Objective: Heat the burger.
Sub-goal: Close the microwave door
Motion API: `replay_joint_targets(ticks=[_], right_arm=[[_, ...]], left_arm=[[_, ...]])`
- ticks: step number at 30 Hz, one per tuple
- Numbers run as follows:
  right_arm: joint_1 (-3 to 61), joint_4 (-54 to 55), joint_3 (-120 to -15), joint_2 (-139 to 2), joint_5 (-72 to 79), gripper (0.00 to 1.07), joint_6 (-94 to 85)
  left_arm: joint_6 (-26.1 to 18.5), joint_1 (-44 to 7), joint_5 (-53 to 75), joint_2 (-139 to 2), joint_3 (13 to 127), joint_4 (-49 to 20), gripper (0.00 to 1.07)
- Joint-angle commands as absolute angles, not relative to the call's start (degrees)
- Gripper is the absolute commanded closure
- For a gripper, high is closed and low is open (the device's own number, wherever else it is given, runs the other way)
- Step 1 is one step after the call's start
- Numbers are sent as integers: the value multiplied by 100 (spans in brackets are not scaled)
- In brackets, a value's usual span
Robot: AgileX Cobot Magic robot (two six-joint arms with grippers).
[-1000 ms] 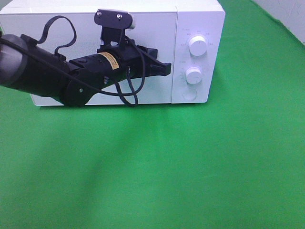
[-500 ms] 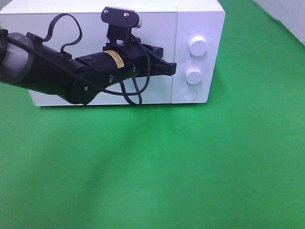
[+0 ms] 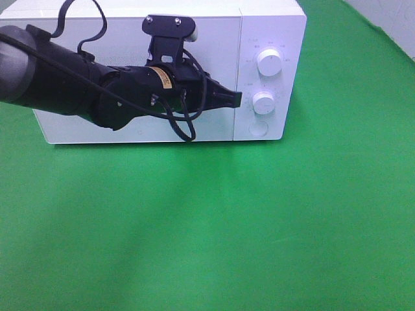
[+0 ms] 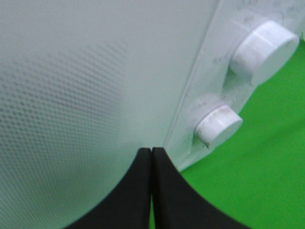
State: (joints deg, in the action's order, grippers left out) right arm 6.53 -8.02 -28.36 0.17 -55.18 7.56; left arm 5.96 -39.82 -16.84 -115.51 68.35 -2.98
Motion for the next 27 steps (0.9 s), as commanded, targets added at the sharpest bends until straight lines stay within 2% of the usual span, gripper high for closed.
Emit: replay_joint_targets(ticks=[1, 2, 3, 4, 5, 6, 7, 8, 9, 10, 11, 12, 13, 15, 18, 19, 27], right_arm=[[613, -796, -2836, 178, -5500, 31, 722], [613, -796, -2836, 178, -5500, 31, 722], [613, -796, -2836, 178, -5500, 31, 722], [613, -796, -2836, 178, -5500, 31, 722], [613, -796, -2836, 178, -5500, 31, 722], [613, -796, -2836, 178, -5500, 31, 722], [613, -796, -2836, 178, -5500, 31, 722], [613, -796, -2836, 178, -5500, 31, 722], [613, -796, -2836, 178, -5500, 31, 722], [613, -796, -2836, 178, -5500, 31, 722], [613, -796, -2836, 178, -5500, 31, 722], [613, -796, -2836, 178, -5500, 31, 722], [613, -796, -2836, 178, -5500, 31, 722], [613, -796, -2836, 178, -5500, 31, 722], [613, -796, -2836, 178, -5500, 31, 722], [613, -796, -2836, 178, -5500, 31, 722], [613, -796, -2836, 178, -5500, 31, 722]], left_arm=[[688, -4142, -1083, -11396, 6875, -361, 99], [688, -4142, -1083, -11396, 6875, -361, 99], [693, -4177, -762, -11327, 6875, -355, 84], [693, -4177, -762, -11327, 6875, -355, 84], [693, -4217, -435, -11241, 6875, -355, 66], [693, -4234, -252, -11196, 6875, -355, 58], [693, -4234, -252, -11196, 6875, -355, 58], [693, -4269, 86, -11075, 6875, -355, 43], [693, -4269, 86, -11075, 6875, -355, 43], [693, -4303, 407, -10984, 6875, -355, 33], [693, -4303, 407, -10984, 6875, -355, 33], [693, -4303, 871, -10875, 6875, -355, 28], [693, -4303, 871, -10875, 6875, -355, 28], [699, -4303, 1753, -10628, 6875, -498, 28], [699, -4303, 1931, -10571, 6875, -533, 28], [693, -4303, 2389, -10428, 6875, -539, 28], [676, -4303, 3575, -10027, 6875, -424, 29]])
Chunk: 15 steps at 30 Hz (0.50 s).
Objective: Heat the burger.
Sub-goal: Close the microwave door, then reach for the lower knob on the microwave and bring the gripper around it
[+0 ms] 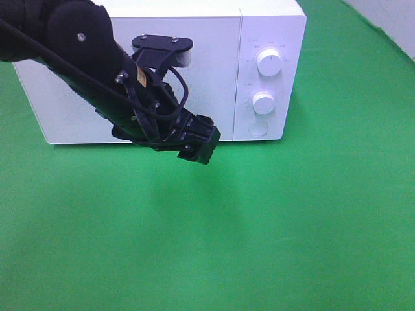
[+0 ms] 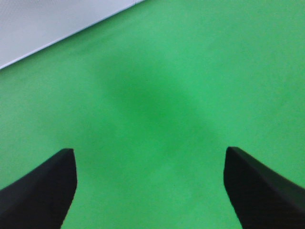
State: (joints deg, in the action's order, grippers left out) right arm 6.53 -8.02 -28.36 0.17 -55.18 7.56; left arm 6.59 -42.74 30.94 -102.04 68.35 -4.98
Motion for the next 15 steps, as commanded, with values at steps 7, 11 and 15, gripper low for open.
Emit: replay_joint_targets(ticks=[7, 11, 15], right_arm=[[613, -796, -2836, 178, -5500, 31, 722], [613, -796, -2836, 178, -5500, 32, 722], [613, -796, -2836, 178, -5500, 32, 722]], left_arm=[[670, -4303, 4767, -9861, 6875, -309, 29], [705, -4263, 5770, -9849, 6875, -246, 29], [791, -4091, 6136, -9820, 6875, -241, 29]])
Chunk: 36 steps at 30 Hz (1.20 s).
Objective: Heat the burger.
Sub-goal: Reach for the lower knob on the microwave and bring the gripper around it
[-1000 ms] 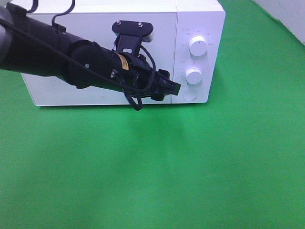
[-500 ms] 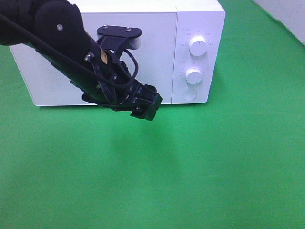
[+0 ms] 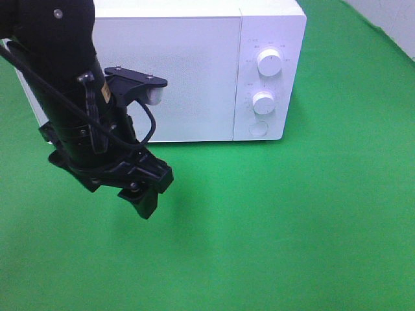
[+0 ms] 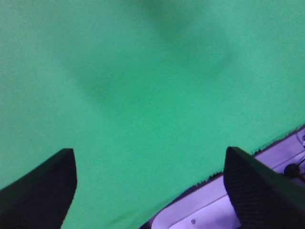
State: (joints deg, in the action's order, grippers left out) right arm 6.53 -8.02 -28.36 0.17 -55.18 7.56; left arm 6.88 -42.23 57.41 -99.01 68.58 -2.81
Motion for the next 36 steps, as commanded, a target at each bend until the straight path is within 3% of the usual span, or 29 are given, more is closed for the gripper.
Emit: replay_joint_targets(ticks=[1, 8, 13, 16, 17, 20, 28, 36], right_arm=[[613, -796, -2836, 178, -5500, 32, 722], [613, -796, -2836, 178, -5500, 32, 722], [613, -796, -2836, 178, -5500, 32, 722], [613, -796, -2836, 178, -5500, 32, 722], [613, -796, -2836, 178, -5500, 32, 722], [613, -796, -2836, 178, -5500, 32, 722], [613, -796, -2836, 178, -5500, 33, 722], [613, -796, -2836, 178, -5500, 33, 722]], left_arm=[[791, -4091, 6136, -9820, 6875, -241, 29], [871, -3203, 6429, -9328, 6875, -235, 29], [842, -2252, 6898, -8824, 6875, -206, 29], [859, -2126, 6916, -8703, 6875, -206, 29], [848, -1713, 7070, -8365, 6875, -201, 29], [831, -1427, 7173, -7998, 6875, -160, 29], [842, -1123, 7431, -7219, 6818, 149, 29], [842, -1123, 6847, -5730, 5414, 498, 29]])
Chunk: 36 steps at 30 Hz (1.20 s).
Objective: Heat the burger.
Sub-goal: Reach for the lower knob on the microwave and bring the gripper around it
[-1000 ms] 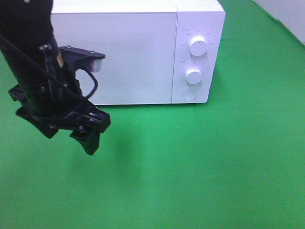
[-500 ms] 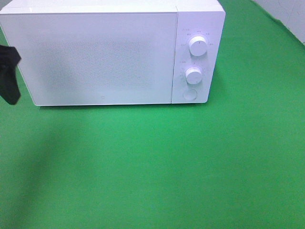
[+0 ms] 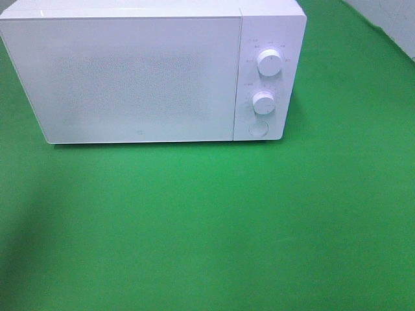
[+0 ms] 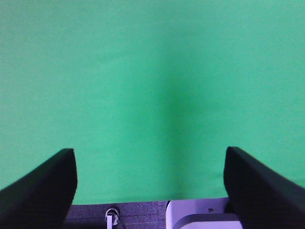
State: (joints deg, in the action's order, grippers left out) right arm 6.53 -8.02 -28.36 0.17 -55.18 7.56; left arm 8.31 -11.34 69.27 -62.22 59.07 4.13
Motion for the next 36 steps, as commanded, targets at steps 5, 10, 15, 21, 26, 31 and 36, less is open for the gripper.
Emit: replay_joint_targets(ticks=[5, 10, 15, 21, 26, 31, 36], right_arm=[[613, -796, -2836, 178, -5500, 33, 722], [613, -796, -2836, 178, -5500, 33, 722], [613, -796, -2836, 178, -5500, 33, 722], [613, -796, -2836, 178, -5500, 33, 722], [613, -808, -2836, 178, -5500, 33, 722], [613, -808, -2836, 178, -5500, 33, 722], [613, -808, -2836, 178, -5500, 33, 722]], left_arm=[[808, -1123, 6744, -4876, 4807, 510, 29], [602, -1123, 6790, -3879, 4200, 556, 29], [556, -1123, 7019, -2762, 3678, 539, 29], [430, -1123, 7202, -2028, 3266, 533, 29], [430, -1123, 7494, -1197, 3277, 332, 29], [435, -1123, 7494, -699, 3277, 332, 29], [435, -1123, 7494, -103, 3277, 332, 29]])
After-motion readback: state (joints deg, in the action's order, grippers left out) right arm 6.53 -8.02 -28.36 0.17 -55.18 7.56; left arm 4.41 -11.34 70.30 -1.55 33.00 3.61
